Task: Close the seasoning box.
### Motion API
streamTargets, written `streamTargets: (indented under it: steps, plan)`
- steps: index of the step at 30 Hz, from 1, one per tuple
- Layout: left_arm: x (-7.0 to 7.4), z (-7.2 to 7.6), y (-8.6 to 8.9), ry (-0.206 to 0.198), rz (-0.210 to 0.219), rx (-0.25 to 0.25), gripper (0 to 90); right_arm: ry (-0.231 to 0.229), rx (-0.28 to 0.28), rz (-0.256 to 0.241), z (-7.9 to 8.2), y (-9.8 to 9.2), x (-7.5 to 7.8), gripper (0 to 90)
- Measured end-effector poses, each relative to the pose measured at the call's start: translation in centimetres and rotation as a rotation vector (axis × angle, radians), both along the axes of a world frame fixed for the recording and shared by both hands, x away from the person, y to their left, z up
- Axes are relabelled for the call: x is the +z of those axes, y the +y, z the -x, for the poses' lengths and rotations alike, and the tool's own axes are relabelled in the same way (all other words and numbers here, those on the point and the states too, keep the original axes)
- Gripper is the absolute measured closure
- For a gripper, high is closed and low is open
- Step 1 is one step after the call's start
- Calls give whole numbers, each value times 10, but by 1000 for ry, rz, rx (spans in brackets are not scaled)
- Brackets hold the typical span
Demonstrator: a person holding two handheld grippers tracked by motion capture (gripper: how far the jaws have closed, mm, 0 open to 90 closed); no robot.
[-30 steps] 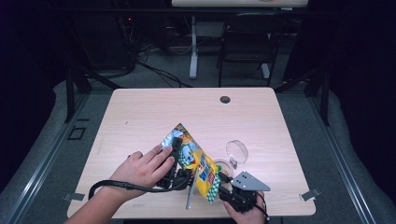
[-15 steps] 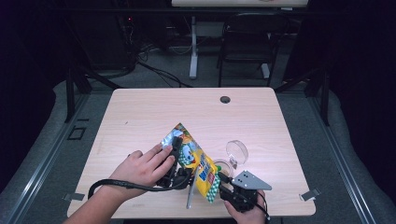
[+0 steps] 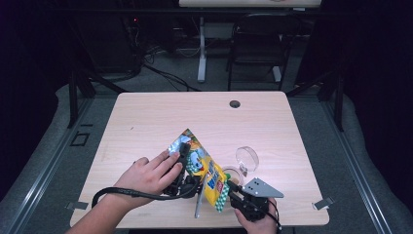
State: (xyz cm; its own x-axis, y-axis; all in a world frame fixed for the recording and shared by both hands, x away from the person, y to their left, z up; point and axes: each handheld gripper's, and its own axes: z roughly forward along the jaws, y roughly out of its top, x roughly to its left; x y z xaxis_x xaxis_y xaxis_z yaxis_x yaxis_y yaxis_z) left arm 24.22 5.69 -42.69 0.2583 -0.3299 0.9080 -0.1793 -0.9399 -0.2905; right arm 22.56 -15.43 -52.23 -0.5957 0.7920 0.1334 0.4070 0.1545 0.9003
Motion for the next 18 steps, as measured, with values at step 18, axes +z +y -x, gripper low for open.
streamTargets:
  steps: [18]
  plan:
    - [1, 0, -1, -2, -3, 0, 680, 50, 16, -59, -3, -4, 0, 796]
